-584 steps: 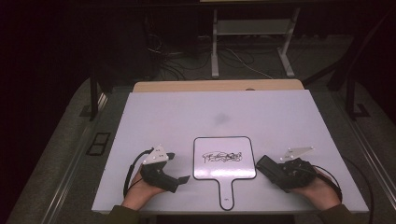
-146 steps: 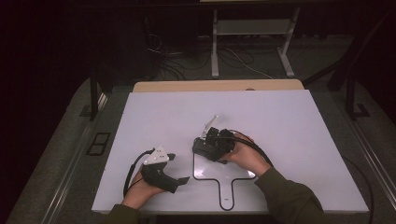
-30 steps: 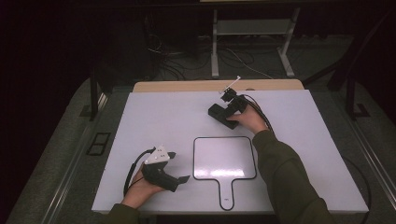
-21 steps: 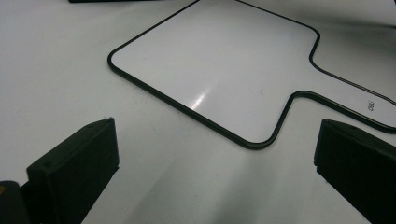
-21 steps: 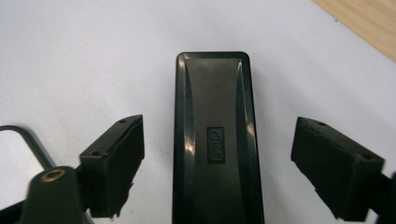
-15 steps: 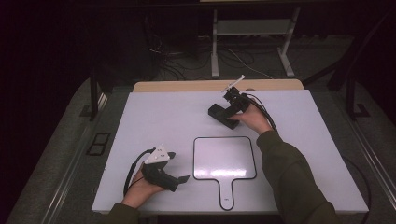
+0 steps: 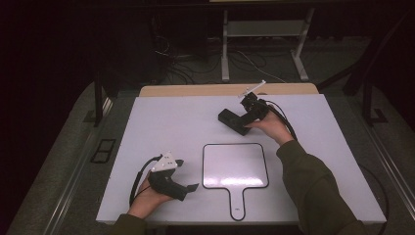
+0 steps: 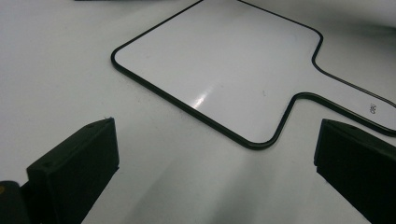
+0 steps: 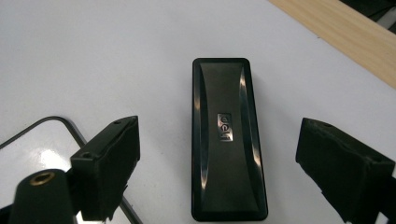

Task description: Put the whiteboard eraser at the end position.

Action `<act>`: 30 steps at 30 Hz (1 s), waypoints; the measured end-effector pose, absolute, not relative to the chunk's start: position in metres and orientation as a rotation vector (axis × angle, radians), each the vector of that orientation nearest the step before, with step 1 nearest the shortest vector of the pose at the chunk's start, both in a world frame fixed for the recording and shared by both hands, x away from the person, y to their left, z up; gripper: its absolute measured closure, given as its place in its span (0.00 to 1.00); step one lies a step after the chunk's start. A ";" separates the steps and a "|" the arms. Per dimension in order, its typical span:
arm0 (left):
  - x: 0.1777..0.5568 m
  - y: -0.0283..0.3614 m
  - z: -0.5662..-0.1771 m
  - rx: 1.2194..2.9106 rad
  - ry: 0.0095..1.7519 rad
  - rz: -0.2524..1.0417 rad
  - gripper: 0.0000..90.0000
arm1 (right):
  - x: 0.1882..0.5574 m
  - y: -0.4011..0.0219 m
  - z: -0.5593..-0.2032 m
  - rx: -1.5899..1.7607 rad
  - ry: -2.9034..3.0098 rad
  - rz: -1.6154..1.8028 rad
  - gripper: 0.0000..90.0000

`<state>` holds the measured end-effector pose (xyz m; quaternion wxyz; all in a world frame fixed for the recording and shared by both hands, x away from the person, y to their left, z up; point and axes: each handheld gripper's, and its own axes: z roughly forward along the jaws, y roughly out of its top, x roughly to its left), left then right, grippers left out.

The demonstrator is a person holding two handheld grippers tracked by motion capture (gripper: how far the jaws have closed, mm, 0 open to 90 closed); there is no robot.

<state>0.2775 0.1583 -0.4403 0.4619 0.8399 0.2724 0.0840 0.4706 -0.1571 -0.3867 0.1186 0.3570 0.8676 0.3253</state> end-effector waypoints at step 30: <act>0.275 0.159 -0.441 2.068 0.662 0.192 0.00 | 0.407 -0.200 -0.393 1.027 2.456 1.153 0.12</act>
